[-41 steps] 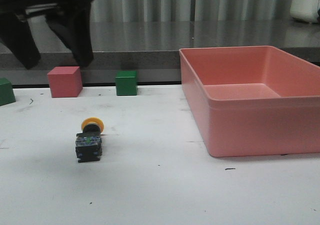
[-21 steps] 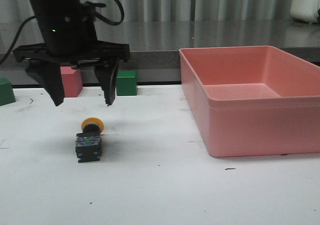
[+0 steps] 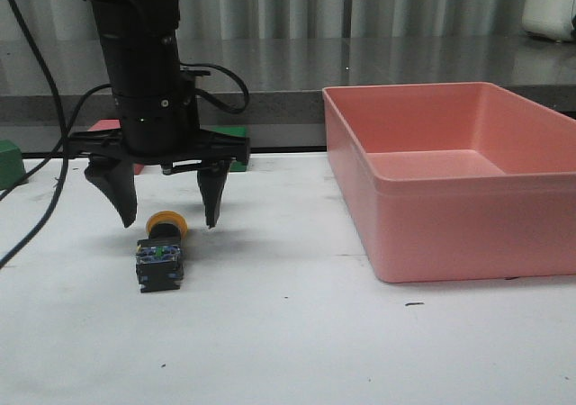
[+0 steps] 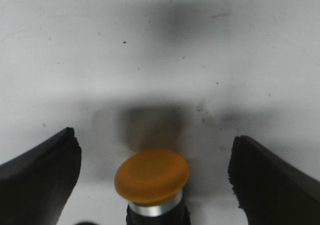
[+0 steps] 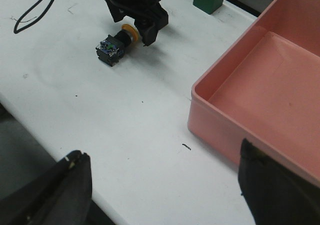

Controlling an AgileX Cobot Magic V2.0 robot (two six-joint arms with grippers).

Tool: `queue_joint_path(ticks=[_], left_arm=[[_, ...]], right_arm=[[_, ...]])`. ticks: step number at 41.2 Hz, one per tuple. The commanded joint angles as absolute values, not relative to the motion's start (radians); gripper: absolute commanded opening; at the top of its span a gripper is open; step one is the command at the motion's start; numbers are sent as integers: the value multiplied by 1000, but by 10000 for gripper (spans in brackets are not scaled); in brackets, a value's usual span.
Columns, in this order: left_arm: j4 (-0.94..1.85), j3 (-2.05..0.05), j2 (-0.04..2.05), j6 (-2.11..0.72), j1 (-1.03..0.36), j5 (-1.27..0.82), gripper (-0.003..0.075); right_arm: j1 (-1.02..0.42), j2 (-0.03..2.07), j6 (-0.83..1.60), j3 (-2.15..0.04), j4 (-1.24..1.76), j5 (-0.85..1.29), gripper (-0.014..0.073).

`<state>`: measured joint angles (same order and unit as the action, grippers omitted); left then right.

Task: Place and stand button with both arms
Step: 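Lower the left gripper over the button and grasp its yellow cap, then lift the button with the left gripper and turn it cap-up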

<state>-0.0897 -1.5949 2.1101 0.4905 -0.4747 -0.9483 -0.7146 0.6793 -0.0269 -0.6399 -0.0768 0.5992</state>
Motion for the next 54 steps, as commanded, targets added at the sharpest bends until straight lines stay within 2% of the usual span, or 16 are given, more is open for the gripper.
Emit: queue_joint_path(ticks=[1, 14, 24, 39, 54], left_arm=[[-93, -1629, 2071, 514, -469, -937, 586], [-75, -1629, 2082, 514, -469, -946, 574], [-51, -1629, 2082, 514, -469, -958, 414], [-50, -1629, 2082, 514, -469, -987, 280], [-88, -1649, 2020, 400, -462, -1012, 257]], right_arm=[[-710, 676, -24, -666, -78, 531, 615], [-710, 676, -24, -666, -78, 531, 615], [-710, 676, -24, -666, -78, 531, 615], [-710, 676, -24, -666, -78, 531, 615], [-710, 676, -24, -666, -78, 531, 615]])
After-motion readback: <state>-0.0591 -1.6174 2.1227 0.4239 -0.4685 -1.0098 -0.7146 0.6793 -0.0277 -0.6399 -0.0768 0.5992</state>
